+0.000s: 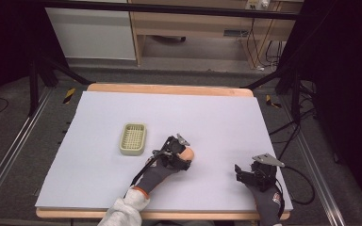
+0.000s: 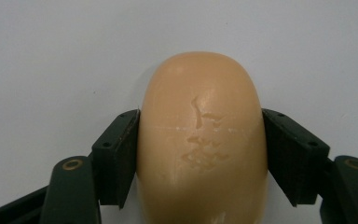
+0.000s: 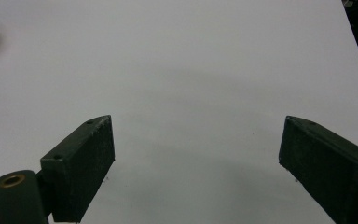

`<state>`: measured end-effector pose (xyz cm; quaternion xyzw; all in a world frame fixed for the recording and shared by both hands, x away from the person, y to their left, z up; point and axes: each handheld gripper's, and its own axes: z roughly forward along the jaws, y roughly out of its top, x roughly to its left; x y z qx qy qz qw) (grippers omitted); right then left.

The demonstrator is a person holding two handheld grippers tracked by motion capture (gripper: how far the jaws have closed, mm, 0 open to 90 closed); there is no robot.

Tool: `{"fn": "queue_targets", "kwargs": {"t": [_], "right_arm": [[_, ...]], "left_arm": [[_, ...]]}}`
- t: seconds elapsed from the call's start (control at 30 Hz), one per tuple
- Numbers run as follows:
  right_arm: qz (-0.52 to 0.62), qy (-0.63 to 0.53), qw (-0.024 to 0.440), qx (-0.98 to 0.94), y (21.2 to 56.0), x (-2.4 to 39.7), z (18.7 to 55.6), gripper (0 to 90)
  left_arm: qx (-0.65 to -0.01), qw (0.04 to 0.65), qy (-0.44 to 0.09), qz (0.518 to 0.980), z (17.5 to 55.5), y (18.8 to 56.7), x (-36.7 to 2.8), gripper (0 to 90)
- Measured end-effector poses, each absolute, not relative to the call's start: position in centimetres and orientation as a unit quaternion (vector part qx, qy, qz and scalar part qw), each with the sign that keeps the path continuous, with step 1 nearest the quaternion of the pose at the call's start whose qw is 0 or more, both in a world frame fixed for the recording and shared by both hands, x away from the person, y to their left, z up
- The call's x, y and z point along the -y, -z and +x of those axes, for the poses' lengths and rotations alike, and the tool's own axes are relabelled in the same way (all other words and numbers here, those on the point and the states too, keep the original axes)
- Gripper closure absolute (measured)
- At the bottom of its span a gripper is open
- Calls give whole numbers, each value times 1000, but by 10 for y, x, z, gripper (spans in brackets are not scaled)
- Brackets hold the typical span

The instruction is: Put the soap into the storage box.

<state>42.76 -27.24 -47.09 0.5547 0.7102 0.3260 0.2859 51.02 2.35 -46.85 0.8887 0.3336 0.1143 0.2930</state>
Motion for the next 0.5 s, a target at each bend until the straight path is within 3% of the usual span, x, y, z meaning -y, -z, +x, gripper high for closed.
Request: {"fn": "queue_targets", "kwargs": {"t": [0.5], "right_arm": [[555, -327, 284, -711, 471, 272, 428, 106]], "left_arm": [[-331, 287, -118, 891, 510, 468, -23, 317]]}}
